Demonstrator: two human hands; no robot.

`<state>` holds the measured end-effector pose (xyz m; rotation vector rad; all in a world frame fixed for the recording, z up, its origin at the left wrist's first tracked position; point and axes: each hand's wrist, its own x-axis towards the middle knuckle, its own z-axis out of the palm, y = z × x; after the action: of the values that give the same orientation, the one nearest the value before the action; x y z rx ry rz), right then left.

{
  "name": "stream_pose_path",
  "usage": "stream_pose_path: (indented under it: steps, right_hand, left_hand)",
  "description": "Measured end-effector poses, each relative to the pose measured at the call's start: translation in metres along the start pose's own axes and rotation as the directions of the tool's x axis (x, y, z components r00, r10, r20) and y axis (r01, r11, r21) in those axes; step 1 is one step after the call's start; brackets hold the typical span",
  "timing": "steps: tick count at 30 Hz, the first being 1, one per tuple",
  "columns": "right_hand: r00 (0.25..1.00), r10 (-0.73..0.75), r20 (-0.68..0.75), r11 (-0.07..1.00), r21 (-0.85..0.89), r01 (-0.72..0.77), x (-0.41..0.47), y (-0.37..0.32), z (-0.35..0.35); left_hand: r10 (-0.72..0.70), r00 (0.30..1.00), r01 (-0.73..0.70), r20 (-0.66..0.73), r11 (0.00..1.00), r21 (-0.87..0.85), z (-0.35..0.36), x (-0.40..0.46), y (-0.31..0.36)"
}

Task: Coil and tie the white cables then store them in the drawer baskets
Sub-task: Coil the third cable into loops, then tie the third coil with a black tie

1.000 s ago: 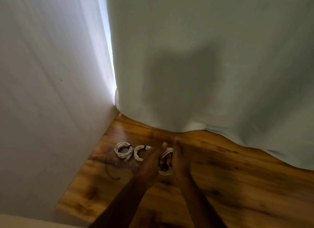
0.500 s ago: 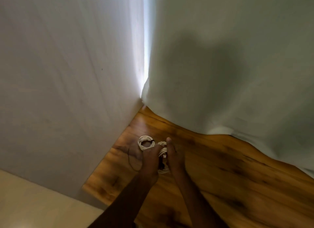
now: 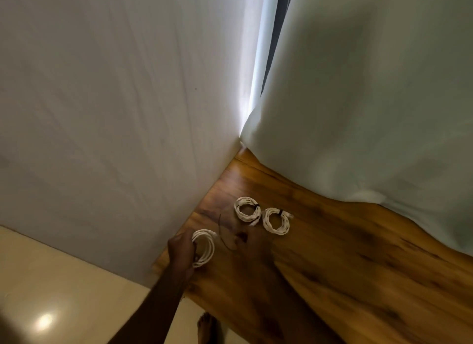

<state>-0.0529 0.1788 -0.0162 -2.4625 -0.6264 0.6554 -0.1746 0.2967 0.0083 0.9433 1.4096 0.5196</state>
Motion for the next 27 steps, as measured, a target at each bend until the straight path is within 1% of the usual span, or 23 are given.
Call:
stream_pose_path:
  steps: [3,5,8,9,12,13,14,15,16,17,18,19,20,21,22,23,27]
  right_hand:
    - [0.999,-0.009,0.034,0.98,-0.199,0.016,-0.001,-0.008,0.015]
    - [0.999,-0.001,0.045,0.961,-0.277,0.013,0.001,-0.008,0.026]
    - [0.997,0.026,0.075,0.958,-0.285,-0.004,0.005,-0.004,0.036]
    - [0.997,0.022,0.069,0.954,-0.3,-0.001,0.006,-0.004,0.038]
    - [0.999,-0.024,0.035,0.909,-0.415,0.037,0.005,-0.004,0.044]
    - [0.999,-0.024,0.032,0.902,-0.43,0.036,0.005,-0.003,0.047]
    - [1.0,-0.01,0.024,0.913,-0.408,0.019,0.005,0.0,0.05]
    - [1.0,0.018,0.012,0.943,-0.333,-0.013,0.006,0.003,0.052]
    - [0.999,0.034,-0.015,0.98,-0.195,-0.036,0.007,0.006,0.052]
    - [0.998,0.05,-0.032,0.999,-0.004,-0.05,0.007,0.006,0.046]
    - [0.997,0.054,-0.046,0.976,0.215,-0.043,0.006,0.007,0.039]
    - [0.996,0.074,-0.046,0.911,0.409,-0.049,0.003,0.005,0.029]
    - [0.995,0.094,-0.037,0.826,0.561,-0.058,-0.001,0.004,0.019]
    - [0.994,0.109,-0.029,0.745,0.664,-0.062,-0.006,0.002,0.009]
    - [0.993,0.115,-0.027,0.678,0.733,-0.059,-0.01,0.003,-0.002]
    - [0.994,0.106,-0.012,0.634,0.771,-0.058,-0.012,0.002,-0.009]
    - [0.995,0.098,0.017,0.473,0.879,-0.061,-0.023,0.006,-0.034]
  left_hand:
    - [-0.008,1.0,0.008,-0.017,1.0,0.022,-0.005,0.011,-0.001]
    - [-0.007,1.0,0.007,-0.017,1.0,0.021,-0.006,0.018,0.0]
    - [-0.003,1.0,0.003,-0.009,0.999,0.033,-0.005,0.027,0.002]
    - [-0.008,1.0,0.008,-0.01,0.999,0.037,-0.005,0.029,0.002]
    - [-0.01,1.0,0.01,0.002,0.999,0.035,-0.003,0.035,0.004]
    - [-0.012,1.0,0.012,0.006,1.0,0.027,-0.002,0.036,0.003]
    - [-0.017,1.0,0.017,0.014,1.0,0.017,-0.001,0.037,0.002]
    - [-0.023,0.999,0.022,0.026,1.0,0.013,0.0,0.038,0.0]
    - [-0.022,0.999,0.021,0.04,1.0,0.011,0.002,0.037,-0.001]
    - [-0.02,0.998,0.019,0.053,1.0,0.018,0.005,0.036,-0.002]
    - [-0.017,0.998,0.016,0.064,1.0,0.027,0.008,0.033,-0.003]
    - [-0.015,0.997,0.013,0.076,0.999,0.036,0.013,0.03,-0.004]
    - [-0.011,0.996,0.007,0.089,0.999,0.046,0.018,0.026,-0.005]
    - [-0.008,0.994,0.002,0.108,0.998,0.057,0.022,0.022,-0.006]
    - [-0.003,0.99,-0.008,0.138,0.997,0.074,0.03,0.015,-0.007]
    - [0.002,0.988,-0.016,0.156,0.996,0.085,0.035,0.013,-0.008]
    - [0.023,0.965,-0.074,0.26,0.979,0.188,0.062,-0.003,-0.008]
